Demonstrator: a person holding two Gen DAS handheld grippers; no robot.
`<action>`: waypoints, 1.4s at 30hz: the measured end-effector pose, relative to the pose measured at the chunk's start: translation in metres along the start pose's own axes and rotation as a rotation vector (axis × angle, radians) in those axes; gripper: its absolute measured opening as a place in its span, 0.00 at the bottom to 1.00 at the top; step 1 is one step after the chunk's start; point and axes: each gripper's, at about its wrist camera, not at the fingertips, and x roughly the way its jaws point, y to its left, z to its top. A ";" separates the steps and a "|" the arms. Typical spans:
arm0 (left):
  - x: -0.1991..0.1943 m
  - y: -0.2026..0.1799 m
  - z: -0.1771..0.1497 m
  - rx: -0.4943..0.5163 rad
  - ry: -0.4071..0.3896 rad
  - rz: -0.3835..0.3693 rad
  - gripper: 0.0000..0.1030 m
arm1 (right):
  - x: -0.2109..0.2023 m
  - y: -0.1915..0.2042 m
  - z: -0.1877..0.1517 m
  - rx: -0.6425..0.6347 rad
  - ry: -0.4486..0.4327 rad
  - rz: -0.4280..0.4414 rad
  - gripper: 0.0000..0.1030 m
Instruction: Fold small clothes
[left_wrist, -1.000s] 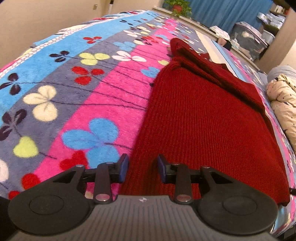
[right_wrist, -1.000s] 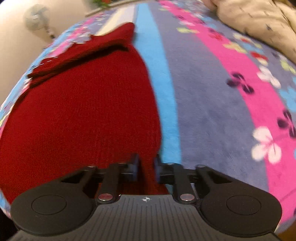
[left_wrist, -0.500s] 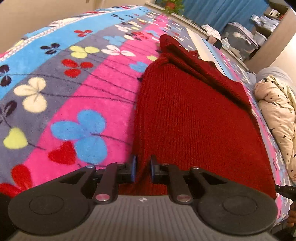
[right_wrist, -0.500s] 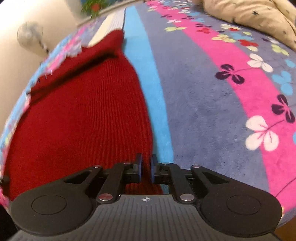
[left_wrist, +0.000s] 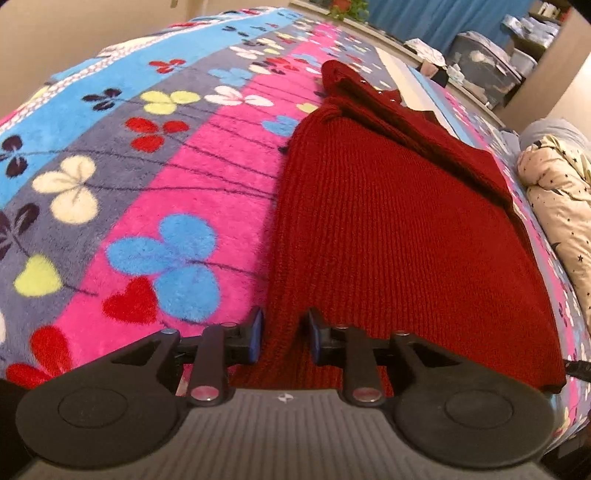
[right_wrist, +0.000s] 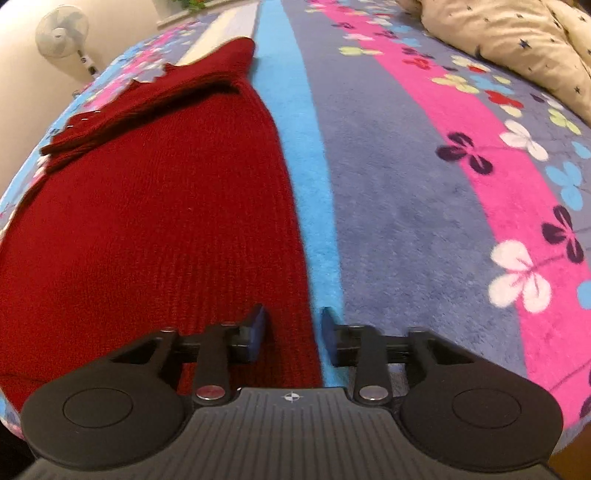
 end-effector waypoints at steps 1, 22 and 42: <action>-0.005 0.000 0.000 -0.001 -0.037 -0.006 0.12 | -0.003 0.003 0.000 -0.012 -0.019 0.005 0.11; -0.005 -0.005 -0.004 0.022 -0.016 -0.021 0.18 | -0.003 0.004 0.000 -0.004 -0.009 -0.026 0.25; -0.002 -0.008 -0.005 0.061 -0.023 -0.016 0.14 | -0.012 0.007 -0.001 -0.036 -0.073 -0.021 0.09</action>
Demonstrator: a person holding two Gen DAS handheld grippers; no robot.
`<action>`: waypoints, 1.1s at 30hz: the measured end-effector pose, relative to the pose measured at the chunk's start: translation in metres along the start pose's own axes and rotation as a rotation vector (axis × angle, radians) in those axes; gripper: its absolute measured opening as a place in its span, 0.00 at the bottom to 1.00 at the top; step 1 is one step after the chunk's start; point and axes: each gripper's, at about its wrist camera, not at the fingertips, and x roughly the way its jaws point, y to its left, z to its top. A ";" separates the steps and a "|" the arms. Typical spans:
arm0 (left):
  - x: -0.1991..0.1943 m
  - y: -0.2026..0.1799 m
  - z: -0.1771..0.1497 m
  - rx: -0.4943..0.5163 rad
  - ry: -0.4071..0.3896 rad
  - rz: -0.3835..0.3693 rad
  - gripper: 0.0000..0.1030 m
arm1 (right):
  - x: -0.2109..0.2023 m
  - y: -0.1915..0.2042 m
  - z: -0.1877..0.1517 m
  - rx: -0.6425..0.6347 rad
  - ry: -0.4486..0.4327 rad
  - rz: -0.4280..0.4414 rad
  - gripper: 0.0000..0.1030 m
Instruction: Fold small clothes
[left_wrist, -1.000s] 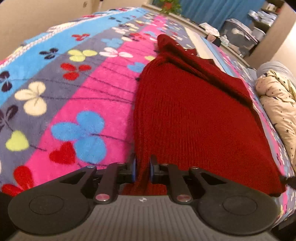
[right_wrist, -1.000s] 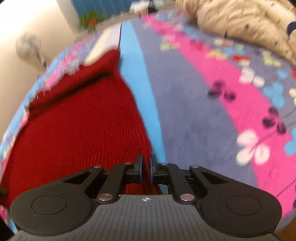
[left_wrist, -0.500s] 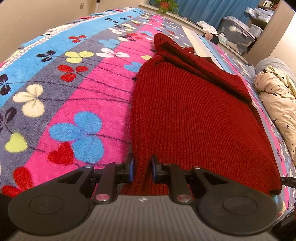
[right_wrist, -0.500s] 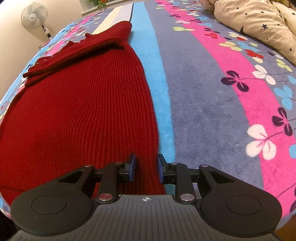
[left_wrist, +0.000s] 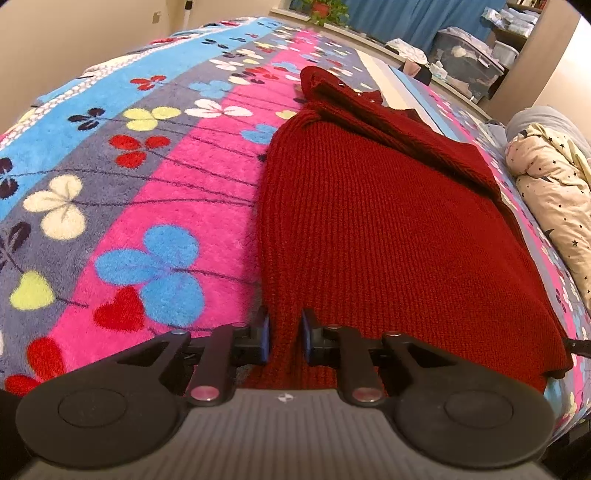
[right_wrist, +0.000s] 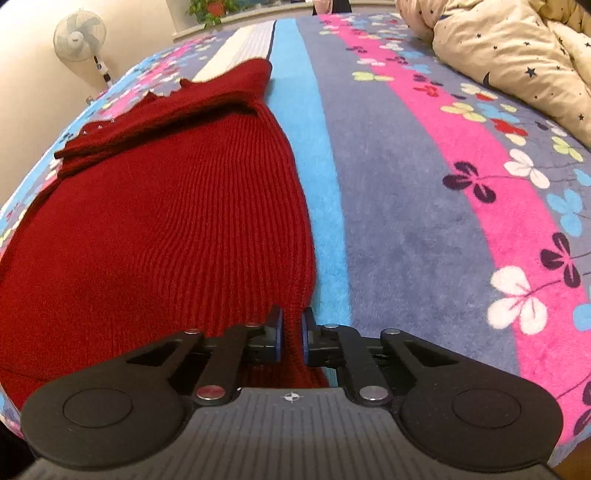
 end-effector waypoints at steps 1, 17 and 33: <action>0.000 0.000 0.000 0.000 -0.002 -0.002 0.14 | -0.002 0.000 0.001 0.001 -0.011 0.001 0.08; -0.033 -0.018 0.014 0.090 -0.114 -0.109 0.10 | -0.054 -0.019 0.021 0.152 -0.211 0.115 0.06; -0.189 0.013 0.029 0.097 -0.123 -0.352 0.08 | -0.225 -0.054 -0.035 0.352 -0.396 0.303 0.03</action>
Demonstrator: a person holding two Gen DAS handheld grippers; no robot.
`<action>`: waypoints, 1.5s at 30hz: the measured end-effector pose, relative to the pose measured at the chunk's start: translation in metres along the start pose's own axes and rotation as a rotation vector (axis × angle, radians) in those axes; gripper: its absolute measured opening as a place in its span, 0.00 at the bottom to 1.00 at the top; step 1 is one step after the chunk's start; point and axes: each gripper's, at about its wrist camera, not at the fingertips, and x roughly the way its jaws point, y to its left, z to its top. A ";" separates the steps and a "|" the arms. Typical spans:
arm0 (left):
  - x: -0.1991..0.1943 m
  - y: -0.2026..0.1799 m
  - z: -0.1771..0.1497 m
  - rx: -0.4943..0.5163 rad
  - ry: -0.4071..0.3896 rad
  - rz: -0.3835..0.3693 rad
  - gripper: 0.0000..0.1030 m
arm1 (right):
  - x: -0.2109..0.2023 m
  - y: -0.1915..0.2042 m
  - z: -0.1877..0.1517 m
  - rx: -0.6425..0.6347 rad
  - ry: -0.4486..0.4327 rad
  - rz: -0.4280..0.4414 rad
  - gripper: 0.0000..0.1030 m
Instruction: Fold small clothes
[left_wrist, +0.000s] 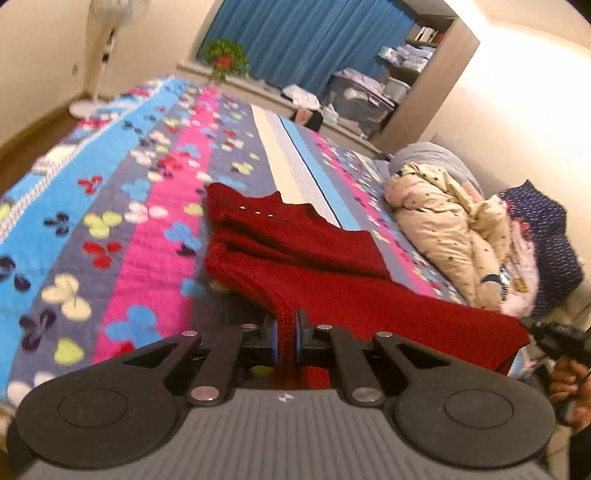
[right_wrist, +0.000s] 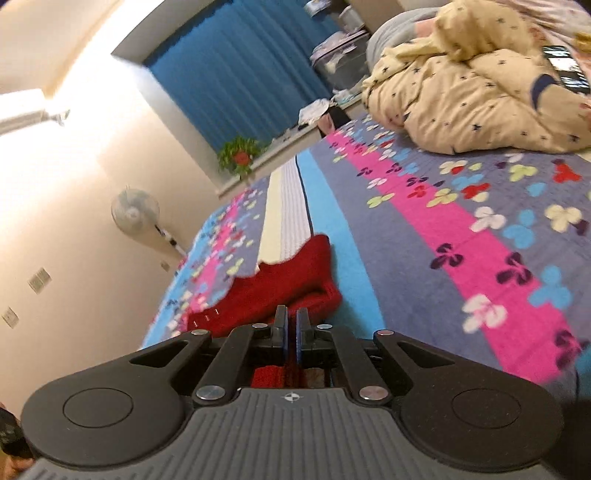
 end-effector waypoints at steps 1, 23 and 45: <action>-0.002 0.001 0.000 -0.013 0.012 -0.002 0.08 | -0.009 -0.002 -0.001 0.009 -0.002 -0.006 0.03; 0.236 0.120 0.108 -0.318 0.177 0.057 0.26 | 0.236 -0.112 0.057 0.122 0.175 -0.312 0.03; 0.262 0.118 0.096 -0.163 0.274 0.187 0.71 | 0.297 -0.050 0.020 -0.111 0.429 -0.121 0.51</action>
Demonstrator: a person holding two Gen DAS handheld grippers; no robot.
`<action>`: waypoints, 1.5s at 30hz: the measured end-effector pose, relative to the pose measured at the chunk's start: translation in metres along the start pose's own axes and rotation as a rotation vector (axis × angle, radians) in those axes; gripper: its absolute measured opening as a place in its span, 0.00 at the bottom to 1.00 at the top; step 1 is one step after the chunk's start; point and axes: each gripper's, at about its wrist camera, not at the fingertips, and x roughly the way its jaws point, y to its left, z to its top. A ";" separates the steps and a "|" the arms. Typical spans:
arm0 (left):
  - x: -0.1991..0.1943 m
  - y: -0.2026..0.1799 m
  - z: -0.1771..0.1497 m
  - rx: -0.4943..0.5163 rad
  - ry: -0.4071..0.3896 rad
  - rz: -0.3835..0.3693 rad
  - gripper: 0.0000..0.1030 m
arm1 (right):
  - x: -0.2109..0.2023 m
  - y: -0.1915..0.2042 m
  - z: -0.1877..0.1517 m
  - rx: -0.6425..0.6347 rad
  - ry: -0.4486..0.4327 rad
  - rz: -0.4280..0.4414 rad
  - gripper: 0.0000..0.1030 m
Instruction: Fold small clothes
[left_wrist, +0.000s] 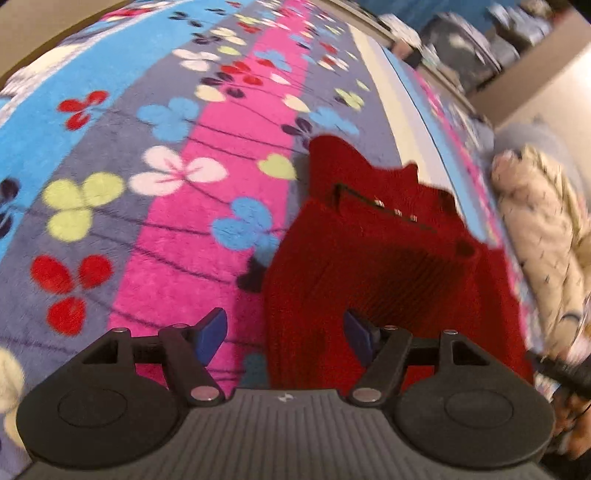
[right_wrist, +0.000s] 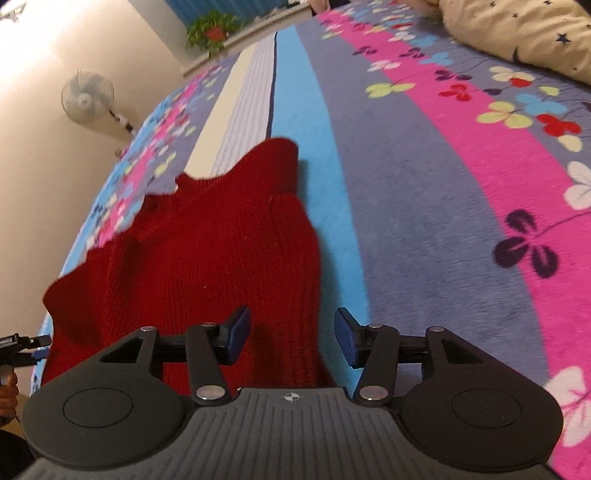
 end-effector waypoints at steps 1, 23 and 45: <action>0.004 -0.005 -0.001 0.024 -0.005 0.008 0.71 | 0.004 0.003 0.000 -0.001 0.010 -0.008 0.51; -0.001 -0.060 0.027 0.249 -0.419 0.177 0.13 | -0.019 0.040 0.035 -0.132 -0.435 -0.125 0.09; 0.010 -0.005 0.024 -0.047 -0.190 0.026 0.71 | 0.033 0.045 0.030 -0.141 -0.205 -0.322 0.38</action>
